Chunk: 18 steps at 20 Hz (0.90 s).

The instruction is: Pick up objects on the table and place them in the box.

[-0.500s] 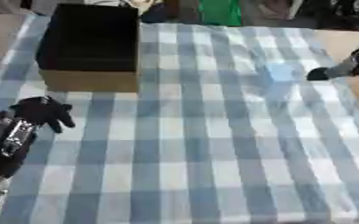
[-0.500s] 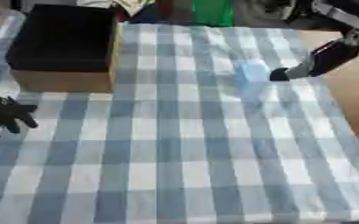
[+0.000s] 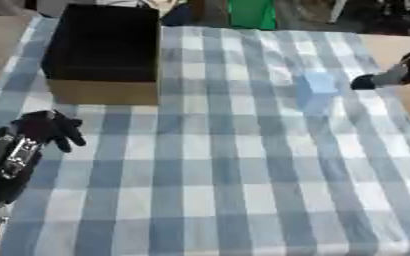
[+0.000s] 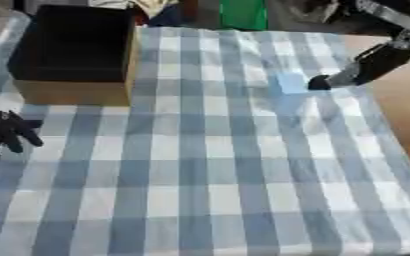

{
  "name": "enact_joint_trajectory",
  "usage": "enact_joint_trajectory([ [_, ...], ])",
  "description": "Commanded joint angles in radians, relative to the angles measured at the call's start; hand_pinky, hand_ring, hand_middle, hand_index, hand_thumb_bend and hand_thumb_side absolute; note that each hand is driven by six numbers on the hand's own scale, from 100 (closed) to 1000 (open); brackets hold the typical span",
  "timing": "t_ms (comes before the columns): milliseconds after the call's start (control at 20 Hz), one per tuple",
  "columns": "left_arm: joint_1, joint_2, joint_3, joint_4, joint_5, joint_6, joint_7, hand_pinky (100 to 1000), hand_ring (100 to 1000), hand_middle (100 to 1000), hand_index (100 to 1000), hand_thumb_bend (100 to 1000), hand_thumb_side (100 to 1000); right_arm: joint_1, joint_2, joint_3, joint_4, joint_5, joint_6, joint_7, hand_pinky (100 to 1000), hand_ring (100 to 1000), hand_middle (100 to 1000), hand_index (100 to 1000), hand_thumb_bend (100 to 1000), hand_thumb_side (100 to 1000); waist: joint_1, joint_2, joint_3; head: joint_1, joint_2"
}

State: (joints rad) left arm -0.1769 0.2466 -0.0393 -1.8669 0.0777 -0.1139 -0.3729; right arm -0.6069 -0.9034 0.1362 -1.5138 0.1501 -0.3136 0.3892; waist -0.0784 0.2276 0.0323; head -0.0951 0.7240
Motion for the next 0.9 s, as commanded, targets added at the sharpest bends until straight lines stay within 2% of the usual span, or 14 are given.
enact_joint_trajectory([
  [50,-0.009,0.017,-0.001,-0.016,0.002,0.000,-0.002,867,535,499,426,200,807,-0.025,-0.027,-0.010,0.011,0.015,-0.003,0.006,763,1000,834,921,686,300,0.000,-0.016,0.001,-0.003,-0.008],
  [350,-0.015,0.019,-0.004,-0.018,0.002,-0.001,-0.004,867,536,499,426,198,809,-0.046,-0.014,-0.005,0.055,0.048,-0.006,0.008,763,1000,834,920,685,309,0.000,-0.009,0.013,-0.011,-0.013],
  [900,-0.026,0.021,-0.008,-0.023,0.003,-0.006,-0.008,867,536,498,426,196,810,-0.101,0.046,-0.001,0.222,0.121,-0.026,-0.006,759,1000,822,920,680,316,0.002,0.003,0.039,-0.024,-0.023],
])
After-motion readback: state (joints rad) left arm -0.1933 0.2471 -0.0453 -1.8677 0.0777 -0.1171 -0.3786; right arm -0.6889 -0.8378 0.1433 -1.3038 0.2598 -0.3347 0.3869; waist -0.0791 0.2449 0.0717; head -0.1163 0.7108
